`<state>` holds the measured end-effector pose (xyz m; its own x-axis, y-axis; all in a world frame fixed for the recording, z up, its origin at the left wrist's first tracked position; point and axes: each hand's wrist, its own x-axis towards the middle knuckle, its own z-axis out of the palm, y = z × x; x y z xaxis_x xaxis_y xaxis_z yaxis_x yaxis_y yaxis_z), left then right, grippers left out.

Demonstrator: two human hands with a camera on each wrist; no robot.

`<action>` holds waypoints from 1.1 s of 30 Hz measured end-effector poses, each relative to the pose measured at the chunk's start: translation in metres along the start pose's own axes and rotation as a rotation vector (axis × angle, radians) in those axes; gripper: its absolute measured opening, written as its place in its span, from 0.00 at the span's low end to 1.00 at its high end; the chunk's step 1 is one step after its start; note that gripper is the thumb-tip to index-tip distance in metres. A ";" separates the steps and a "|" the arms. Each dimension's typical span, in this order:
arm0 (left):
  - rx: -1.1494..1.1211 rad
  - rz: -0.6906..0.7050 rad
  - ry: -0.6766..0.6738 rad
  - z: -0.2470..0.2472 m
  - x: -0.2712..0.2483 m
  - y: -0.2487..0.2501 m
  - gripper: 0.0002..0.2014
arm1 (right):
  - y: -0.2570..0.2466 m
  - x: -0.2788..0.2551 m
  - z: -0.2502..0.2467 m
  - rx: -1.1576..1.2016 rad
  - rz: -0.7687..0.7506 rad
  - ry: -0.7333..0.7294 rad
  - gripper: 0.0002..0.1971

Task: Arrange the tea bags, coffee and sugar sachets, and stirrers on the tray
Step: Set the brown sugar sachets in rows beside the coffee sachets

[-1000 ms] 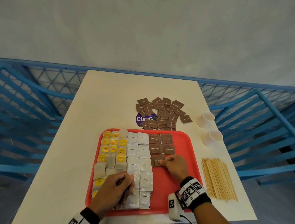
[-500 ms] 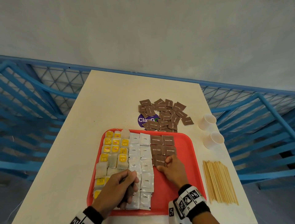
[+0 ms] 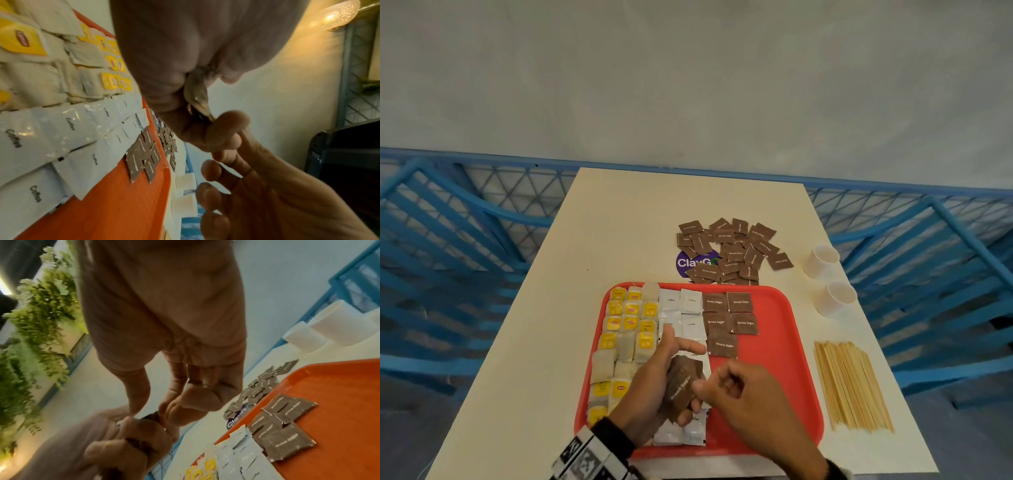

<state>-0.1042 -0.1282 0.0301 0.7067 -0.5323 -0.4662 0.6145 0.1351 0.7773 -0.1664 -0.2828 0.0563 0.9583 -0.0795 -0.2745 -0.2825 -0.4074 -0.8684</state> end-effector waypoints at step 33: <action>0.548 0.237 -0.206 -0.008 -0.030 0.014 0.15 | 0.007 -0.028 -0.007 0.342 -0.099 0.322 0.04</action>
<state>-0.1143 -0.1038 0.0513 0.6855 -0.6981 -0.2065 0.1420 -0.1500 0.9784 -0.1947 -0.2898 0.0604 0.9305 -0.3554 -0.0887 -0.1353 -0.1084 -0.9849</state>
